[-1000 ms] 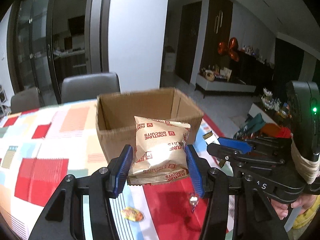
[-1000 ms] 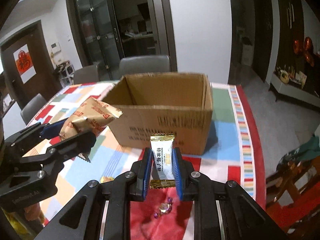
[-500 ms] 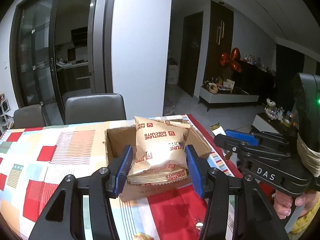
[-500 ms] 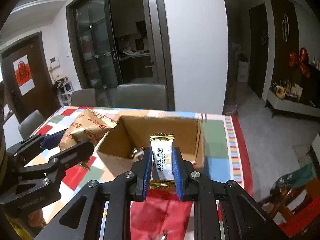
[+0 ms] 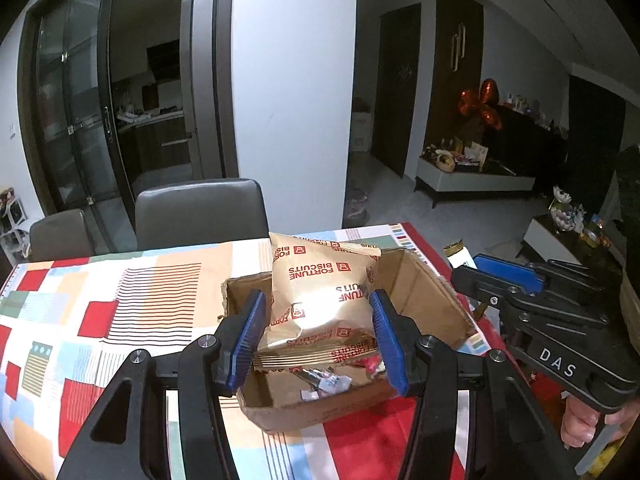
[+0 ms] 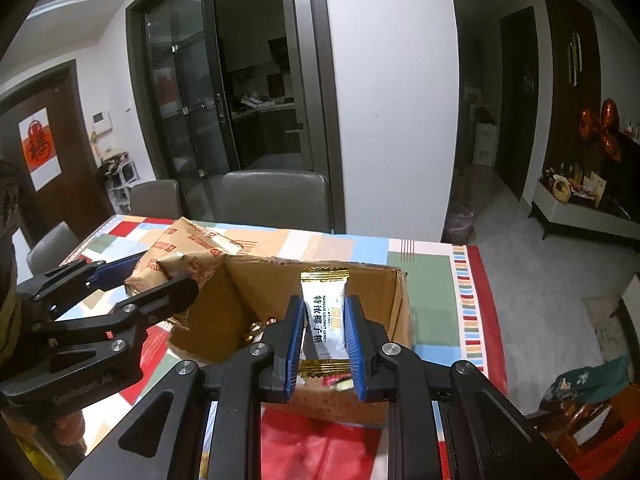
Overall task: Organize snacks
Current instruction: 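Carry the biscuit packet and gold bar over the box and open both tools, then move both tools back to the yellow candy bag and purple foil candy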
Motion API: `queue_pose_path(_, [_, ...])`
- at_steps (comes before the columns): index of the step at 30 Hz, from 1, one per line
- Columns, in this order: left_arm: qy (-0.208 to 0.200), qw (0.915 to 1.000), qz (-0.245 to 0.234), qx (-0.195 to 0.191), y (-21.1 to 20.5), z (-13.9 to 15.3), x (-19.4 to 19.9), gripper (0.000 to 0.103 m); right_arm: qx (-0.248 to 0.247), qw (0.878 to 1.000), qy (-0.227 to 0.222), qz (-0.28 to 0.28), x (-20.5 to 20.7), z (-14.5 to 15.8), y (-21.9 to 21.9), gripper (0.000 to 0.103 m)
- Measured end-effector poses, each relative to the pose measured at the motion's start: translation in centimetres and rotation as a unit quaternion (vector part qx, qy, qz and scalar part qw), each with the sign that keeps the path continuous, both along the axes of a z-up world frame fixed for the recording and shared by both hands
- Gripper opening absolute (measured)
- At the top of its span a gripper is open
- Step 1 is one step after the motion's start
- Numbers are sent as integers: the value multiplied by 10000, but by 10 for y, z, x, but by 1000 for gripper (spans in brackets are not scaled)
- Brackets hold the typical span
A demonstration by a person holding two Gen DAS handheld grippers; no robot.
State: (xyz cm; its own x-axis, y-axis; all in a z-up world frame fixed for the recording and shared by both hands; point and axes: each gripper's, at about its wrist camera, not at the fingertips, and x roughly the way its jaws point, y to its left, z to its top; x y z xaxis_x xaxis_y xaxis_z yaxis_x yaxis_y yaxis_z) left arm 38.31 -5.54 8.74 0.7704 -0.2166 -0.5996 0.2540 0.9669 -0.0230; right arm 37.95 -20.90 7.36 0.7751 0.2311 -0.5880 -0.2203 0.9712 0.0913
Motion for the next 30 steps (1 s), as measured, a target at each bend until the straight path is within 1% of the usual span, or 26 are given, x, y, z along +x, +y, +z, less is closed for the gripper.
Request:
queue_pose_path(6, [-50,9997,173,169,-5,-4,17,54,-6,9999,109,-85,16,-7,-3,22])
queue_pose_path(8, [-78,9995,196,227,-6,-4,19,63,1,9999,113,-126,15,-9,-4,24])
queue_pose_path(9, [-88,9995,204,212,-6,-4,18,68,-4,9998,125,-133,15,-9,-5,34])
queue_pose_path(10, [-90,9996,212,191,-6,-4,17,68,-14,9998,129,-154,14,-9,-5,40])
queue_pose_path(11, [-84,9996,216,169,-5,-6,14,68,-25,9998,115,-187,12,-9,-5,43])
queue_pose_path(18, [-100,9998,165,104,2,-7,-14,68,23,9999,73,-106,-13,-10,-3,43])
queue_pose_path(27, [-207,9996,60,-178,11,-4,-66,68,128,9998,27,-119,-54,-14,3,43])
queue_pose_path(30, [-184,9997,82,-156,13,-5,-77,68,160,9998,33,-121,-65,-14,4,43])
